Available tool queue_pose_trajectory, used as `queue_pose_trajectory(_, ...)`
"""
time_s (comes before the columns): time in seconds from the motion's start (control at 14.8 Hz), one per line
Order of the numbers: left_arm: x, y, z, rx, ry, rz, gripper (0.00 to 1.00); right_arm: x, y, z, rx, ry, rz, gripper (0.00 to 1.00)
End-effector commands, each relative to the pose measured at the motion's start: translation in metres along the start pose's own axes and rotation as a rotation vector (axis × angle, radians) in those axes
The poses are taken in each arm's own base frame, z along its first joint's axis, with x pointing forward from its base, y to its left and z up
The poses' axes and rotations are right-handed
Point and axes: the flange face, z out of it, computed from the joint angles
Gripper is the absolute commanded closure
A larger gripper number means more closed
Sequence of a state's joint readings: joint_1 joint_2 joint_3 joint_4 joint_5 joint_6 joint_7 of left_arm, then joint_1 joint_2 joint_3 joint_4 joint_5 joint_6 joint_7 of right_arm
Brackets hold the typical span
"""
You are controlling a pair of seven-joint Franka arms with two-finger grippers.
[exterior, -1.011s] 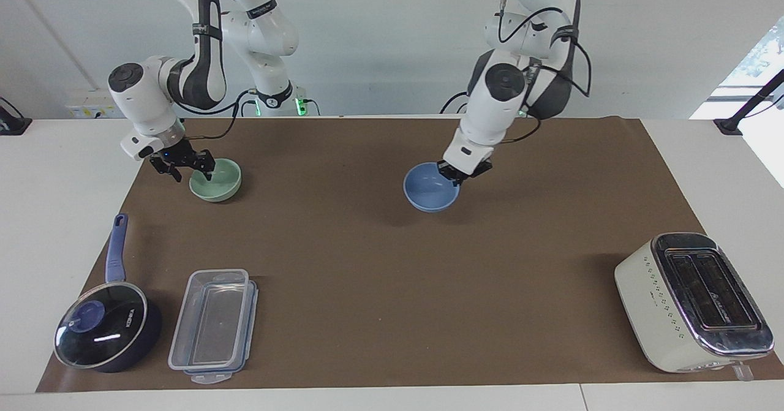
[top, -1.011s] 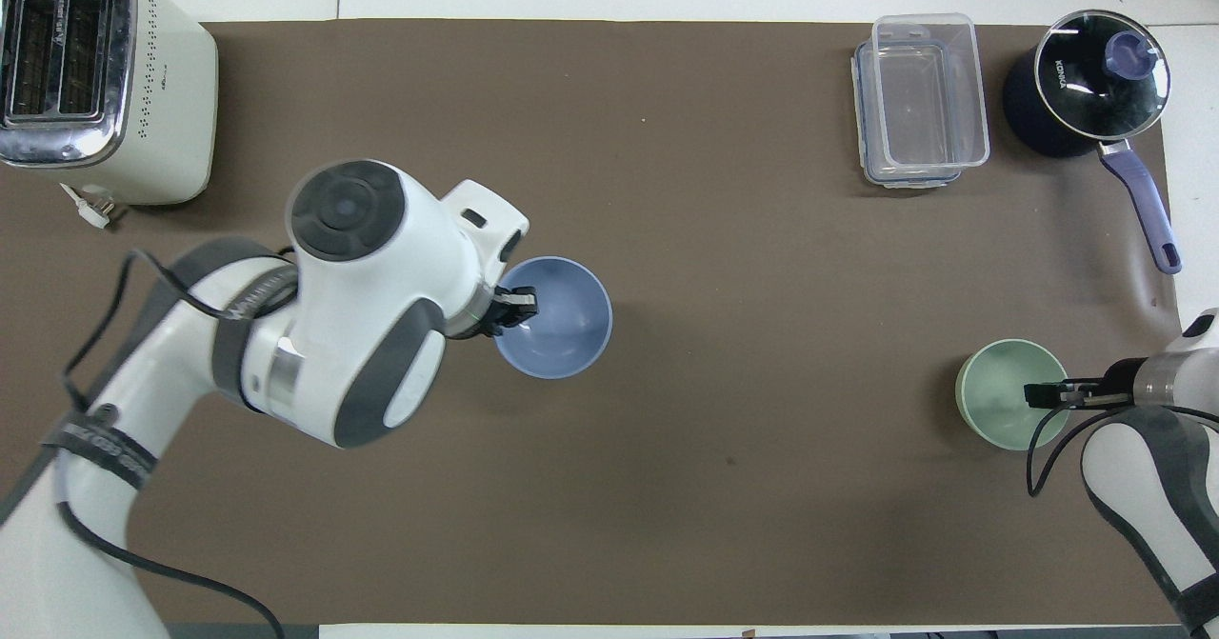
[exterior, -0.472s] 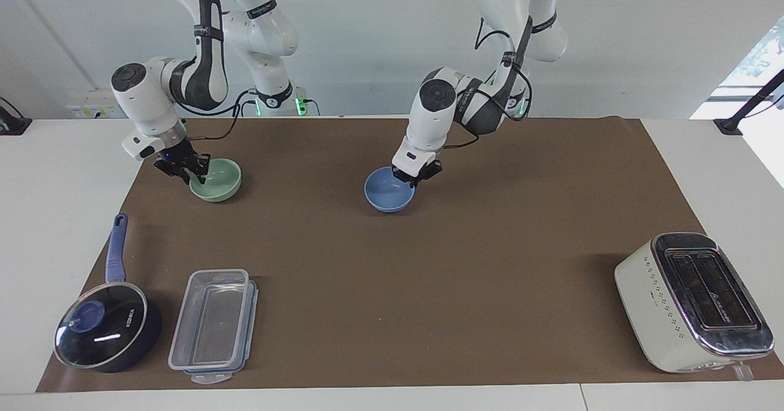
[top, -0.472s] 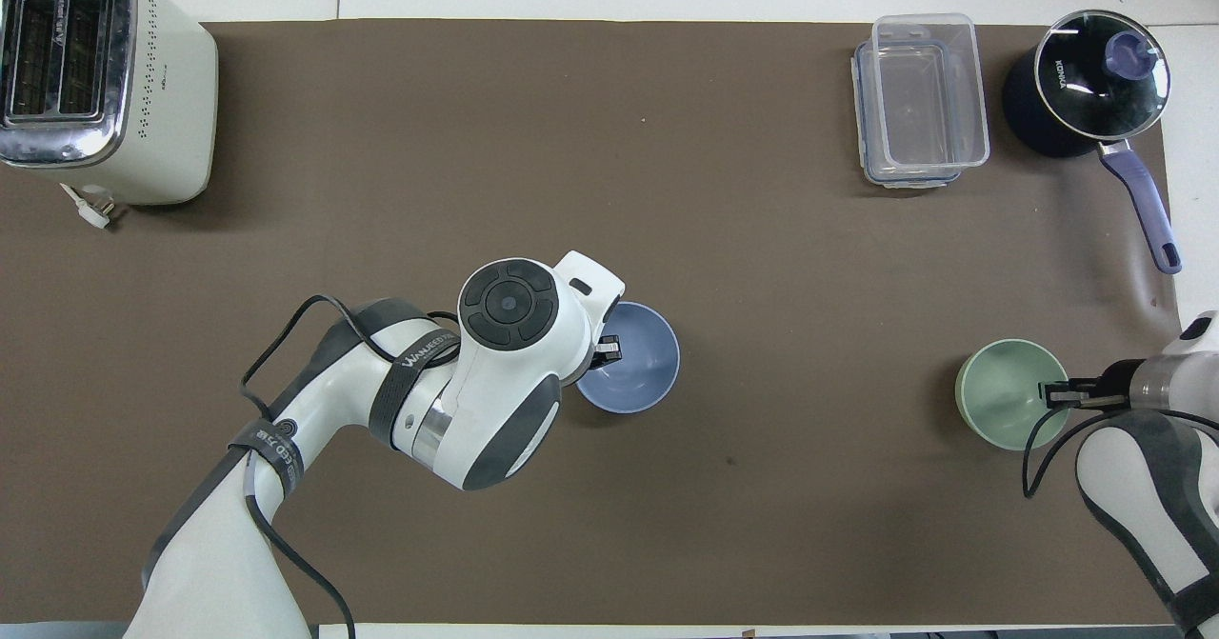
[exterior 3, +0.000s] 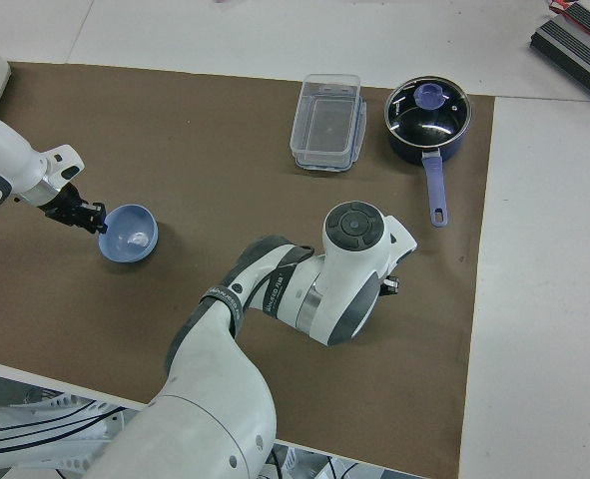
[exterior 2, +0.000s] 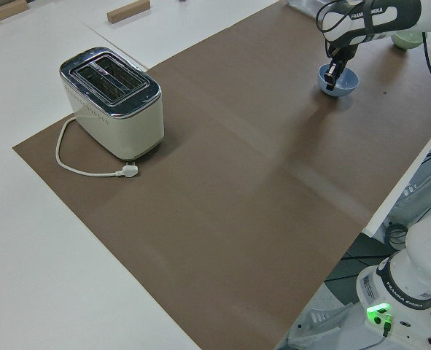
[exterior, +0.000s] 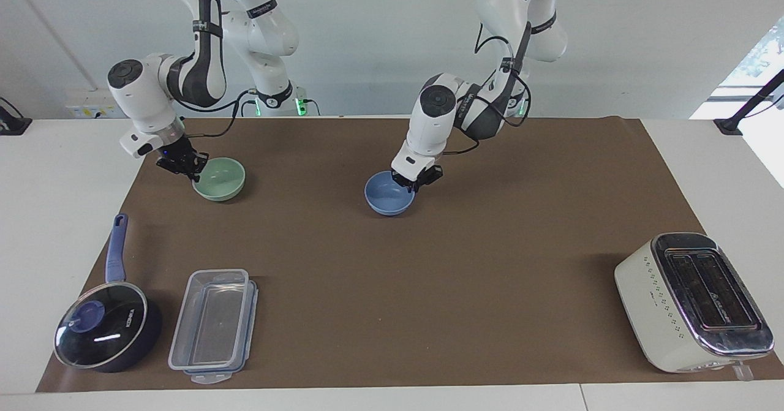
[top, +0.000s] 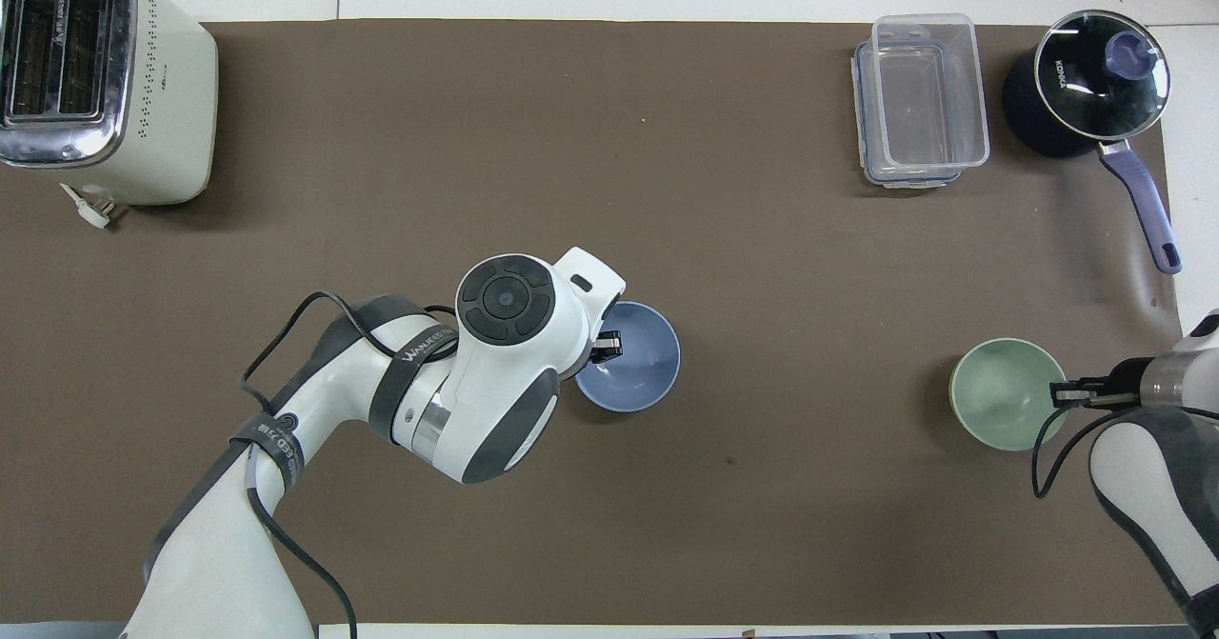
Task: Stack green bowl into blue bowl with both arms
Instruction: 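Release the blue bowl with the left gripper while the right gripper drags the green bowl, then lift the green bowl with the right gripper over the blue bowl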
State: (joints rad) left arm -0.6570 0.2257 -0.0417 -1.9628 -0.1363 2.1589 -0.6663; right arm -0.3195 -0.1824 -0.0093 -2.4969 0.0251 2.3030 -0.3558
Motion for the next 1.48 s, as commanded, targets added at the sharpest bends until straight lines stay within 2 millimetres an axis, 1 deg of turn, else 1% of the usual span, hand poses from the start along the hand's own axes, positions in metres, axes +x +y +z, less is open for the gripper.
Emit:
queue_pose_trajectory(0.0,0.018,-0.054,-0.076,-0.022,-0.012,-0.007,0.0,0.021,-0.005,-0.043,0.039,0.018,-0.008,1.0)
queue_pose_trajectory(0.07,0.031,-0.077,-0.103,-0.023,-0.021,-0.006,0.0,0.027,-0.013,-0.053,0.042,0.028,-0.012,1.0)
queue_pose_trajectory(0.2,0.062,-0.13,-0.149,-0.026,-0.04,-0.011,0.0,0.037,-0.041,-0.075,0.056,0.037,0.002,1.0)
queue_pose_trajectory(0.27,0.075,-0.158,-0.169,-0.026,-0.042,-0.001,0.0,0.041,-0.064,-0.086,0.058,0.039,0.02,1.0)
queue_pose_trajectory(0.34,0.084,-0.185,-0.184,-0.027,-0.042,0.006,0.0,0.045,-0.084,-0.093,0.06,0.035,0.029,1.0)
queue_pose_trajectory(0.4,0.091,-0.218,-0.2,-0.028,-0.044,0.009,0.0,0.049,-0.103,-0.1,0.062,0.03,0.025,1.0)
queue_pose_trajectory(0.47,0.095,-0.25,-0.215,-0.017,-0.04,0.024,0.0,0.053,-0.129,-0.105,0.07,0.023,0.007,1.0)
queue_pose_trajectory(0.54,0.094,-0.272,-0.226,0.008,-0.04,0.052,0.0,0.056,-0.15,-0.108,0.09,0.026,-0.004,1.0)
queue_pose_trajectory(0.67,0.085,-0.305,-0.254,0.057,-0.05,0.114,0.0,0.06,-0.2,-0.111,0.141,0.06,-0.036,1.0)
queue_pose_trajectory(0.74,0.082,-0.315,-0.261,0.07,-0.061,0.12,0.0,0.061,-0.227,-0.11,0.145,0.086,-0.053,1.0)
queue_pose_trajectory(0.81,0.077,-0.322,-0.269,0.077,-0.078,0.113,0.0,0.063,-0.252,-0.105,0.148,0.094,-0.064,1.0)
queue_pose_trajectory(0.94,0.066,-0.327,-0.295,0.091,-0.094,0.102,0.0,0.066,-0.303,-0.094,0.161,0.117,-0.071,1.0)
queue_pose_trajectory(1.01,0.063,-0.329,-0.303,0.092,-0.103,0.1,0.0,0.068,-0.327,-0.09,0.168,0.121,-0.069,1.0)
queue_pose_trajectory(1.08,0.06,-0.333,-0.305,0.09,-0.111,0.1,0.0,0.071,-0.349,-0.089,0.176,0.123,-0.062,1.0)
queue_pose_trajectory(1.15,0.058,-0.338,-0.311,0.084,-0.092,0.11,0.0,0.072,-0.367,-0.085,0.181,0.123,-0.064,1.0)
queue_pose_trajectory(1.21,0.056,-0.342,-0.311,0.08,-0.085,0.122,0.0,0.075,-0.384,-0.079,0.186,0.126,-0.071,1.0)
queue_pose_trajectory(1.28,0.056,-0.347,-0.304,0.079,-0.085,0.129,0.0,0.076,-0.401,-0.072,0.189,0.133,-0.091,1.0)
queue_pose_trajectory(1.35,0.055,-0.35,-0.301,0.078,-0.071,0.13,0.0,0.071,-0.42,-0.063,0.193,0.134,-0.117,1.0)
queue_pose_trajectory(1.42,0.057,-0.349,-0.296,0.078,-0.045,0.123,0.0,0.067,-0.431,-0.055,0.192,0.131,-0.128,1.0)
